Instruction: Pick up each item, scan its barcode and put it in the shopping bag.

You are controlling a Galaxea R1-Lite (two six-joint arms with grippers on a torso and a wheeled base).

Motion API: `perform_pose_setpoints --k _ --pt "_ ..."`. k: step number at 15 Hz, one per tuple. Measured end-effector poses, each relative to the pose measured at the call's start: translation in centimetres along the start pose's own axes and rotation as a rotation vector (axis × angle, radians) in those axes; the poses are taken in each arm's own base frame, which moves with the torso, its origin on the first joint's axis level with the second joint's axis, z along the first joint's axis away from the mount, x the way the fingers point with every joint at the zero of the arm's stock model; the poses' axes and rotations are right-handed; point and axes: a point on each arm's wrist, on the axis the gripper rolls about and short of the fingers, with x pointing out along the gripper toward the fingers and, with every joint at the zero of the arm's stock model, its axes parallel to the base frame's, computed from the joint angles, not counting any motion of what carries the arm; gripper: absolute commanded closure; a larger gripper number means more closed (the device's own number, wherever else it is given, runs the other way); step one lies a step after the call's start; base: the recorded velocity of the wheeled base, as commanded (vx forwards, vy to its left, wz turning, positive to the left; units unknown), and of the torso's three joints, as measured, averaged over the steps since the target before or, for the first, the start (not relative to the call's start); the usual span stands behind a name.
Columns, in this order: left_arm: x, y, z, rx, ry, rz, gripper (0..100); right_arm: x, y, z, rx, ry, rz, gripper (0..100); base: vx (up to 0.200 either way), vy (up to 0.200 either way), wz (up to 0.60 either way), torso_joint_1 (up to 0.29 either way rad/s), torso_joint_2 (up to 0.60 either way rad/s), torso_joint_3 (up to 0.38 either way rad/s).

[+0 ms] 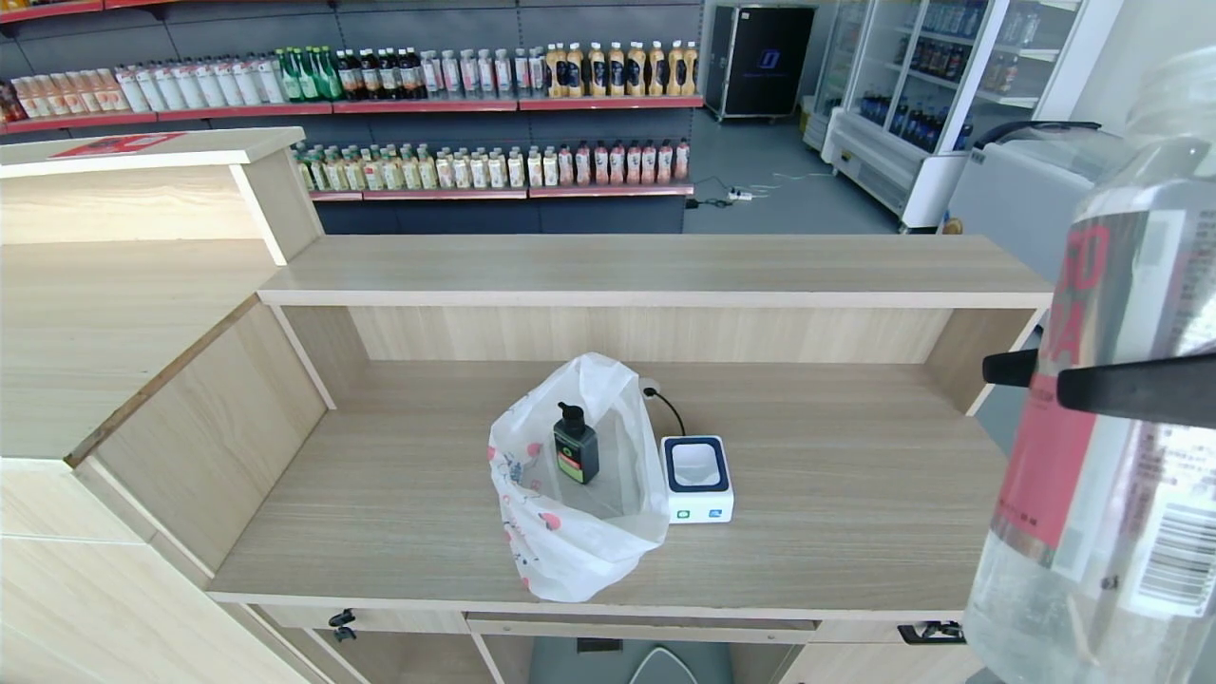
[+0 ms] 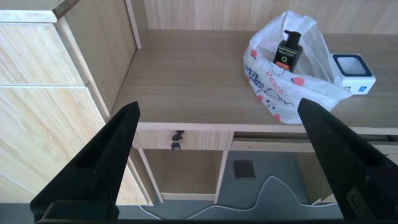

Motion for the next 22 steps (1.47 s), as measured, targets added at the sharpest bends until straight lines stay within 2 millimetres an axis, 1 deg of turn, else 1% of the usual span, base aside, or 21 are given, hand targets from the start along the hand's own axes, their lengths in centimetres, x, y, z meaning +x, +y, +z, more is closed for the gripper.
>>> perform_pose_setpoints --k 5,22 --pt "0.00 0.00 0.00 0.000 0.000 0.000 0 0.34 -0.12 -0.24 0.012 0.017 0.008 100 0.000 0.000 0.00 0.000 0.00 0.000" --pt "0.00 0.00 0.00 0.000 0.000 0.000 0 -0.19 0.14 -0.32 -0.001 0.005 0.006 100 0.000 0.000 0.00 0.000 0.00 0.000"
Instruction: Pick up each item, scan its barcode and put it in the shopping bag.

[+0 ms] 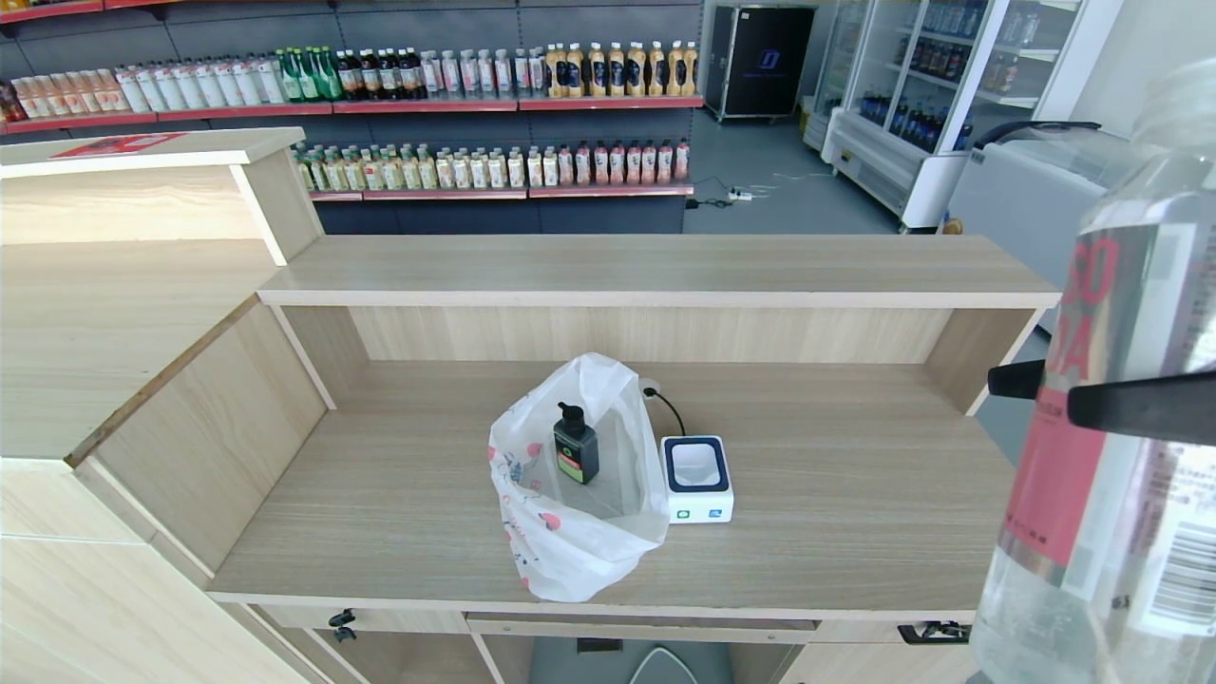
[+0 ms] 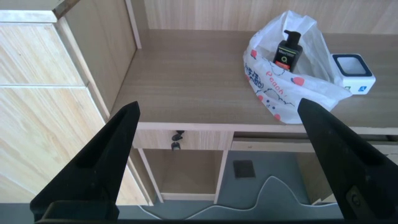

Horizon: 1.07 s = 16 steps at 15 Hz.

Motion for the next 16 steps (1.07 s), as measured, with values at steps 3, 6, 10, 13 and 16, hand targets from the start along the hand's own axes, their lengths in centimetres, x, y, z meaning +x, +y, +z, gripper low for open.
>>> perform_pose_setpoints --k 3,6,10,13,16 --pt "0.0 0.0 0.0 0.000 0.000 0.000 0 -0.2 -1.0 0.0 -0.047 -0.007 -0.057 100 0.000 0.000 0.00 0.000 0.00 0.000" --pt "0.0 0.0 0.0 0.000 0.000 0.000 0 -0.7 -4.1 -0.1 -0.173 -0.007 -0.209 100 0.000 0.000 0.00 0.000 0.00 0.000" --pt "0.0 0.0 0.0 0.000 0.000 0.000 0 -4.0 -11.9 -2.9 -0.474 0.150 -0.544 100 0.000 0.000 0.00 0.000 0.00 0.000" --pt "0.0 0.0 0.0 0.000 0.000 0.000 0 -7.1 -15.6 -5.7 -0.633 0.311 -0.666 100 0.000 0.000 0.00 0.000 0.00 0.000" --pt "0.0 0.0 0.0 0.000 0.000 0.000 0 -10.1 -17.3 -7.5 -0.776 0.382 -0.686 100 0.000 0.000 0.00 0.000 0.00 0.000"
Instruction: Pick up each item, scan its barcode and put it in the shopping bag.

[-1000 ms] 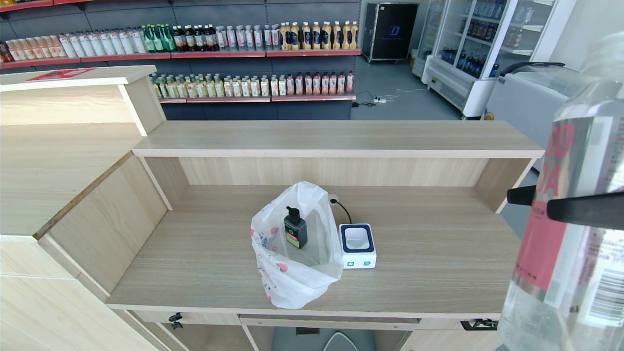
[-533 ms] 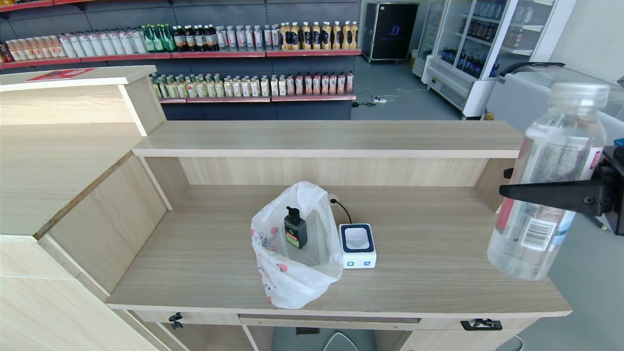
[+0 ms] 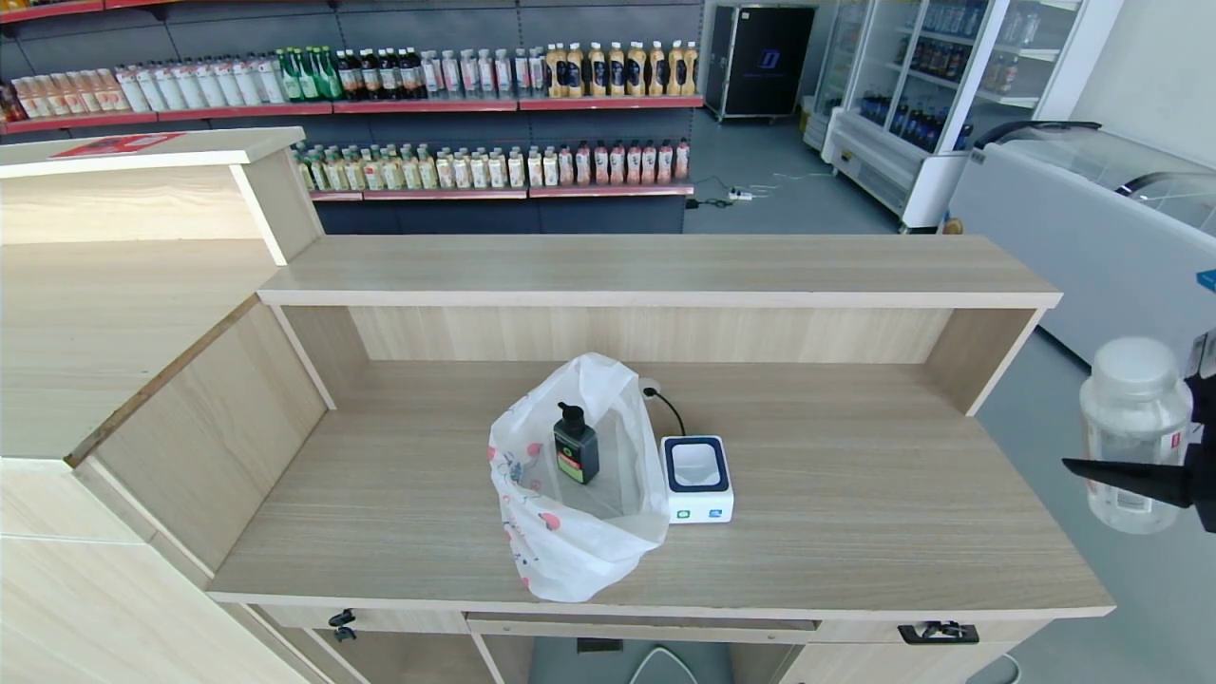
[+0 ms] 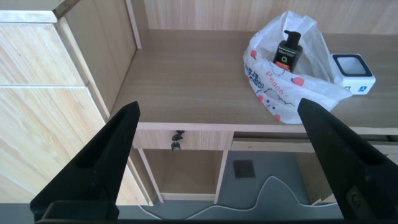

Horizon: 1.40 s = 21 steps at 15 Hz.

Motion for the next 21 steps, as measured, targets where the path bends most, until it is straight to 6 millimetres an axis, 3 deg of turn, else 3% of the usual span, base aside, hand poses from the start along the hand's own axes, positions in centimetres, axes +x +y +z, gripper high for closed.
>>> perform_pose_setpoints --k 3,8,13,17,21 --pt "0.0 0.0 0.0 0.000 0.000 0.000 0 -0.8 -0.9 -2.1 -0.109 -0.015 -0.025 100 0.000 0.000 0.20 0.001 0.00 -0.002" --pt "0.0 0.0 0.0 0.000 0.000 -0.001 0 0.3 -3.4 -2.5 -0.280 -0.031 -0.102 100 0.000 0.000 0.60 0.001 0.00 0.001" --pt "0.0 0.0 0.0 0.000 0.000 0.000 0 5.0 -4.5 -2.8 -0.324 -0.114 -0.039 100 0.000 0.000 0.00 0.000 0.00 0.000" --pt "0.0 0.0 0.0 0.000 0.000 0.000 0 9.5 -4.3 -3.4 -0.414 -0.208 0.043 100 0.000 0.000 0.00 0.000 0.00 0.000" --pt "0.0 0.0 0.0 0.000 0.000 0.000 0 12.2 -3.9 -4.0 -0.476 -0.292 0.102 100 0.000 0.000 0.00 0.000 0.00 0.000"
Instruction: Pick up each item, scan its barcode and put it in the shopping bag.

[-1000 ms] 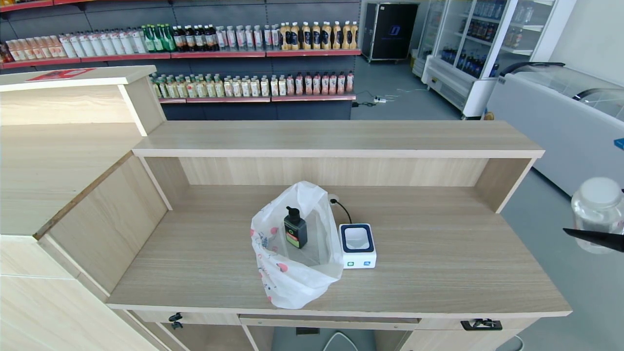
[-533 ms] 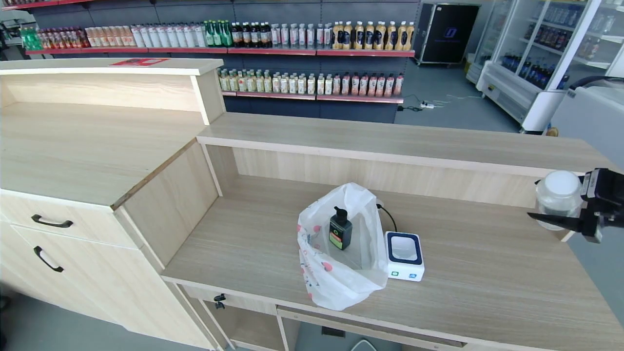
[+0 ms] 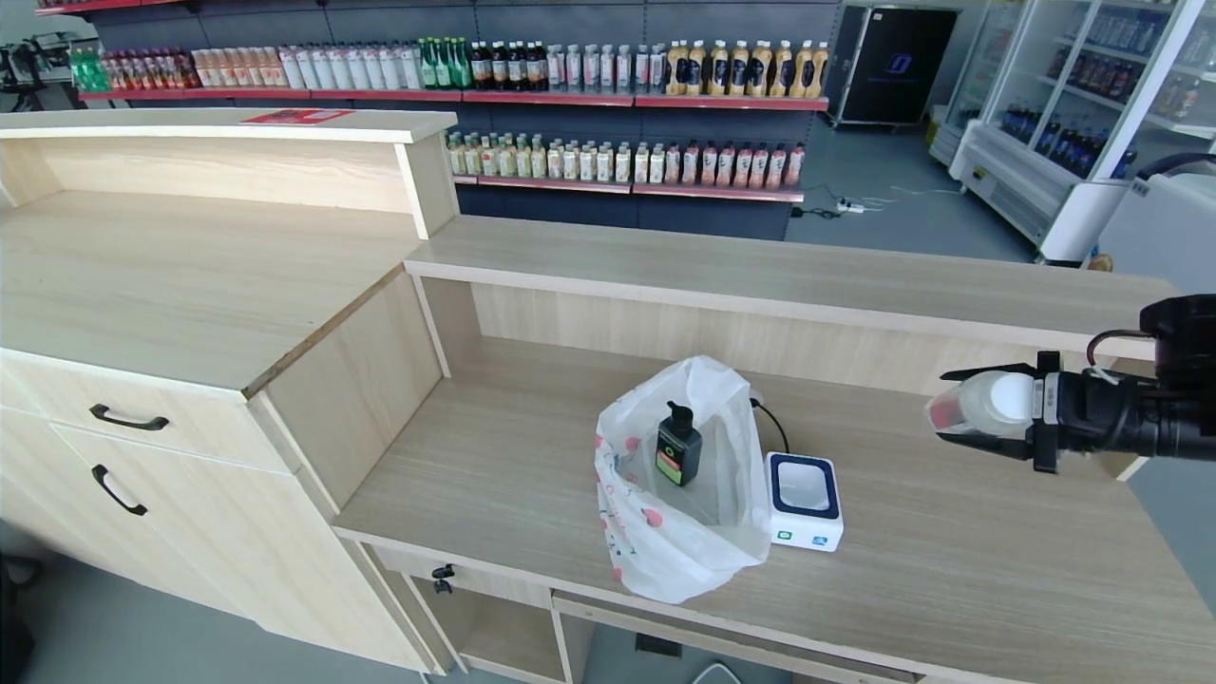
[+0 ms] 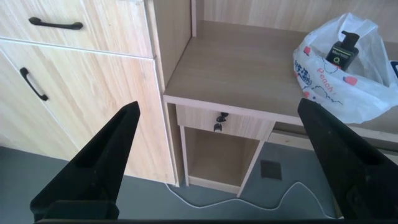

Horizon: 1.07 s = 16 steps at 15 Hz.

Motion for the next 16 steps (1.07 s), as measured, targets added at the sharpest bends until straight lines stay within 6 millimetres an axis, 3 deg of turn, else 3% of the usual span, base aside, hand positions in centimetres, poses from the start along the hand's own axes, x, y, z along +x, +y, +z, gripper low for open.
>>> perform_pose_setpoints --k 4,12,16 --pt "0.0 0.0 0.0 0.000 0.000 0.001 0 1.9 0.0 -0.8 0.006 -0.045 0.025 100 0.000 0.000 0.00 0.000 0.00 0.000" --pt "0.0 0.0 0.0 0.000 0.000 0.000 0 8.2 0.3 -0.5 -0.021 -0.178 0.068 100 0.000 0.000 0.00 0.000 0.00 0.000" --pt "0.0 0.0 0.0 0.000 0.000 0.000 0 9.9 0.4 -0.5 -0.022 -0.205 0.077 100 0.000 0.000 0.00 0.000 0.00 0.000"
